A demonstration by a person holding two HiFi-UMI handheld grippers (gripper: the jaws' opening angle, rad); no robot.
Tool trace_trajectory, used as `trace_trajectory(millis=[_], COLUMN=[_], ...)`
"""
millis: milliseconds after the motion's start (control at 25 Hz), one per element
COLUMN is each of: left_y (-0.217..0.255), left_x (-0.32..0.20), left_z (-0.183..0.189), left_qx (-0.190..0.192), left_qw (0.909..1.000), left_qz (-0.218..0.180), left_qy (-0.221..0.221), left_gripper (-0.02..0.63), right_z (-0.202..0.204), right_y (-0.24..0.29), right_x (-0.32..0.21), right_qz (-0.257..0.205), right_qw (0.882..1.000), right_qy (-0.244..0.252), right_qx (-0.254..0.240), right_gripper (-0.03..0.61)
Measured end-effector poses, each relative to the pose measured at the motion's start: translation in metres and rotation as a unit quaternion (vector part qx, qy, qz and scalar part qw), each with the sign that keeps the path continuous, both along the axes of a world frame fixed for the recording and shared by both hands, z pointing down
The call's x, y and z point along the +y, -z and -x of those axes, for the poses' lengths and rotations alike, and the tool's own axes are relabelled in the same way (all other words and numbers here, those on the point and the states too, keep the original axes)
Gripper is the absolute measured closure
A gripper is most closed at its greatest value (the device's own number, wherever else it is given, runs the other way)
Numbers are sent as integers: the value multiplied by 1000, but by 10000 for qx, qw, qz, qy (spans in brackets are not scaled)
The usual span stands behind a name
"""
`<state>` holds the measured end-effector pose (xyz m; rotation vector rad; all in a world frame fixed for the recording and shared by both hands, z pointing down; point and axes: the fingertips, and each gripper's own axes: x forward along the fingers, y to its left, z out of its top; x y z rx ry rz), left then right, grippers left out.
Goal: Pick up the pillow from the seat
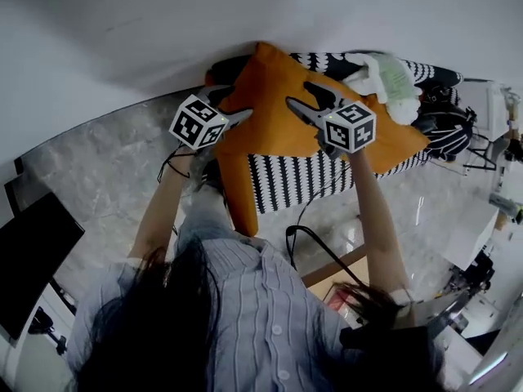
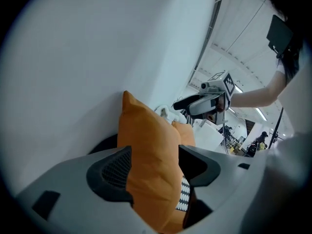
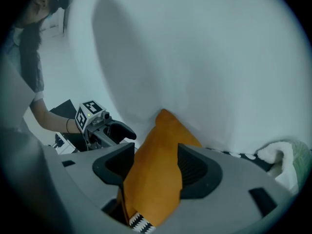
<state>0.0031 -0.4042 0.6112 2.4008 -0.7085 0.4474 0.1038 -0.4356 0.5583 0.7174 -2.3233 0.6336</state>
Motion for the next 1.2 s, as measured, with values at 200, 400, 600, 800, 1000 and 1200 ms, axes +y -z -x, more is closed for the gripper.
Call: trace_trajectory(millis=[200,400,600,800,1000,1200], left_y=[-28,-47,-50,-69,-78,-77], left_x=[-13,-16,-25,-34,-36,-34], left_z=[-4,0,1,-13,-24,-30], left_qx=[-58,-132,-144,-56,392,312], left_qw=[9993,9983,9979,9954,9929,9923], left_qz=[343,567,590,789,1008,1089], left_qy=[-118,-103,-223,-544,-494,-498], left_gripper=[270,253,244,233,235,259], right_z=[-18,-38,-32,-30,-34,-36], right_y=[-43,-71,-81,-96,-109,-111], right_x=[-32,-50,-54,-56,-55,-54], right_qz=[151,176,419,806,759,655], right_qw=[9965,9851,9779,9798,9908,9920], right_qy=[361,903,1287,1080,443,189], right_qx=[743,1453,1596,1481,1029,1065], right_gripper=[281,263,249,242,245,269])
